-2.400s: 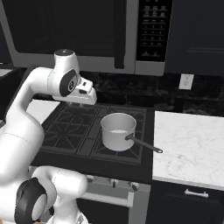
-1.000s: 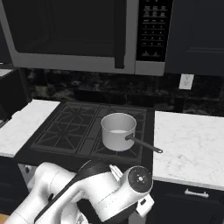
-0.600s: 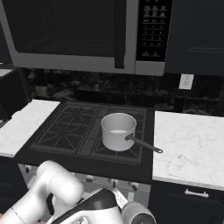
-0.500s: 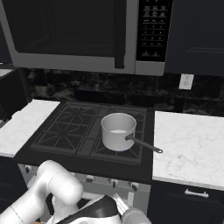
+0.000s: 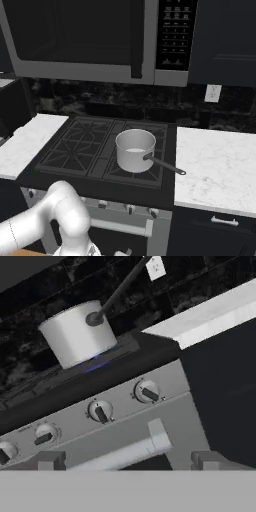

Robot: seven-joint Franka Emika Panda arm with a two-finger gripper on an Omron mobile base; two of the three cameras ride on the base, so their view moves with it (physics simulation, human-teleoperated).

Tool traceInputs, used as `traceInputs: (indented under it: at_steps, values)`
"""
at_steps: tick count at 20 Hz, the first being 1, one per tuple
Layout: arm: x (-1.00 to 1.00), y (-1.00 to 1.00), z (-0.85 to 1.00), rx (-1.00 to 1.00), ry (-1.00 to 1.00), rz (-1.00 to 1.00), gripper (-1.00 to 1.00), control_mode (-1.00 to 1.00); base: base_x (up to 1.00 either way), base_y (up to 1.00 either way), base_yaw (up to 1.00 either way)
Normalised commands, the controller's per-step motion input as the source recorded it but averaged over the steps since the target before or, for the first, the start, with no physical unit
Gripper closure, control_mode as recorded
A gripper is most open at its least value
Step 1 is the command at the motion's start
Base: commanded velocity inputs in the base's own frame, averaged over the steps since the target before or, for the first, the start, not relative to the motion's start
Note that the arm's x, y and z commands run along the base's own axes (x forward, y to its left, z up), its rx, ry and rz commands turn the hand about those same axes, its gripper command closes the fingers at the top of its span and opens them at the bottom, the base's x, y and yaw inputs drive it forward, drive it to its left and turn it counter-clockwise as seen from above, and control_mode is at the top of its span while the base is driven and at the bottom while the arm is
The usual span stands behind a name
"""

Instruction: Turn off the front right burner of the stove.

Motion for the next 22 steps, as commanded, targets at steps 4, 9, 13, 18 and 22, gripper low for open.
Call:
traceInputs:
  at_steps: [4, 9, 13, 18, 22]
  values:
    - [0.38, 0.50, -0.18, -0.36, -0.39, 0.01, -1.00, -1.00, 0.00, 0.00, 0.00]
    - [0.30, 0.11, -0.15, -0.27, -0.26, 0.08, -1.00, -1.00, 0.00, 0.00, 0.00]
    - [0.32, -0.01, -0.04, -0.06, 0.00, 0.06, -1.00, -1.00, 0.00, 0.00, 0.00]
    - [0.55, -0.01, -0.15, -0.02, -0.01, 0.02, -1.00, -1.00, 0.00, 0.00, 0.00]
    - [0.80, 0.00, -0.02, 0.00, -0.04, 0.01, -1.00, -1.00, 0.00, 0.00, 0.00]
